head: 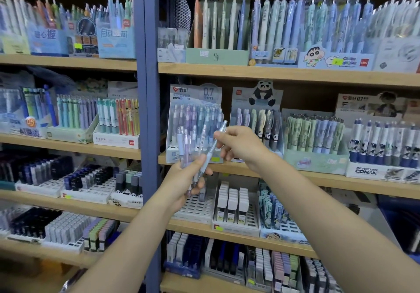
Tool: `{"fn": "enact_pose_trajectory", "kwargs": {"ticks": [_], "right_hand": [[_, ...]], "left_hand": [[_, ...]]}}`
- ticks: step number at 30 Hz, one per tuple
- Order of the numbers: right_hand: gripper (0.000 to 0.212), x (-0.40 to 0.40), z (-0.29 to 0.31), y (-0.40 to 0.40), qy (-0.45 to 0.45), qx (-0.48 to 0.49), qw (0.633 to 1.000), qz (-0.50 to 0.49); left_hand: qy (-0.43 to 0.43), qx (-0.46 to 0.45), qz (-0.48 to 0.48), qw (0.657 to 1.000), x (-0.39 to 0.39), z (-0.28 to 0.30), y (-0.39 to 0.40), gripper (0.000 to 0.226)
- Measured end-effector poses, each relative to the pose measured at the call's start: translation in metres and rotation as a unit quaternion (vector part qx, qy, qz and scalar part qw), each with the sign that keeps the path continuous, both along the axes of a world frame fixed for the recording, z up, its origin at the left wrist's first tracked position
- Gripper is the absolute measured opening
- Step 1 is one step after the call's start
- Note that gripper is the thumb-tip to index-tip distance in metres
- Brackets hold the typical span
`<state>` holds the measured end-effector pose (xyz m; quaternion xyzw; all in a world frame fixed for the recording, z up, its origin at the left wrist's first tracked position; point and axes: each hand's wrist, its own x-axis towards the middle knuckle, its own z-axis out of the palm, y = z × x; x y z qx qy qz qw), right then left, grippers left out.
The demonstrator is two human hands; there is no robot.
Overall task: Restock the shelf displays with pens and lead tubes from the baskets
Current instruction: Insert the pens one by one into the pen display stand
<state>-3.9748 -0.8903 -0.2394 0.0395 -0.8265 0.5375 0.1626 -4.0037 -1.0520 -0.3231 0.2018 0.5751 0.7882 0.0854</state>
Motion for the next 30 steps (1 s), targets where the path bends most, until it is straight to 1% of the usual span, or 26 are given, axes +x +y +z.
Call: {"fn": "enact_pose_trajectory", "kwargs": {"ticks": [3,5,7,9,11,13,17,22,23,27,30], "right_hand": [[0.026,0.000,0.000,0.005,-0.011,-0.060,0.997,0.045],[0.021,0.001,0.000,0.002,0.000,-0.076,0.995,0.064],[0.015,0.000,0.002,0.000,0.045,-0.080,0.995,0.043],[0.011,-0.004,0.007,-0.001,0.090,-0.095,0.991,-0.005],[0.012,-0.008,0.014,0.000,0.123,-0.108,0.985,-0.048],[0.014,-0.013,0.020,-0.001,0.148,-0.106,0.981,-0.074],[0.012,-0.022,0.027,-0.007,0.171,-0.045,0.978,-0.110],[0.011,-0.035,0.026,-0.015,0.145,0.050,0.981,-0.121],[0.010,-0.036,0.025,-0.017,0.141,0.061,0.981,-0.121],[0.017,-0.039,0.021,-0.026,0.130,0.088,0.978,-0.136],[0.020,-0.044,0.022,-0.031,0.142,0.108,0.971,-0.157]], "left_hand": [[-0.006,-0.008,0.015,1.000,-0.001,-0.003,-0.006,0.026],[-0.011,-0.002,0.029,1.000,-0.001,-0.002,-0.008,0.023],[-0.021,0.000,0.042,0.999,-0.003,-0.001,-0.009,0.022],[-0.033,-0.002,0.046,0.998,-0.005,-0.002,-0.011,0.024],[-0.040,-0.005,0.042,0.998,-0.008,-0.004,-0.016,0.028],[-0.039,-0.004,0.038,0.999,-0.009,-0.007,-0.020,0.028],[-0.027,0.002,0.032,0.999,-0.011,-0.011,-0.026,0.025],[-0.025,0.014,0.042,0.999,-0.012,-0.010,-0.029,0.024],[-0.026,0.018,0.041,0.999,-0.012,-0.009,-0.030,0.024],[-0.025,0.024,0.031,0.999,-0.011,-0.008,-0.033,0.026],[-0.026,0.032,0.026,0.999,-0.011,-0.006,-0.034,0.024]]}}
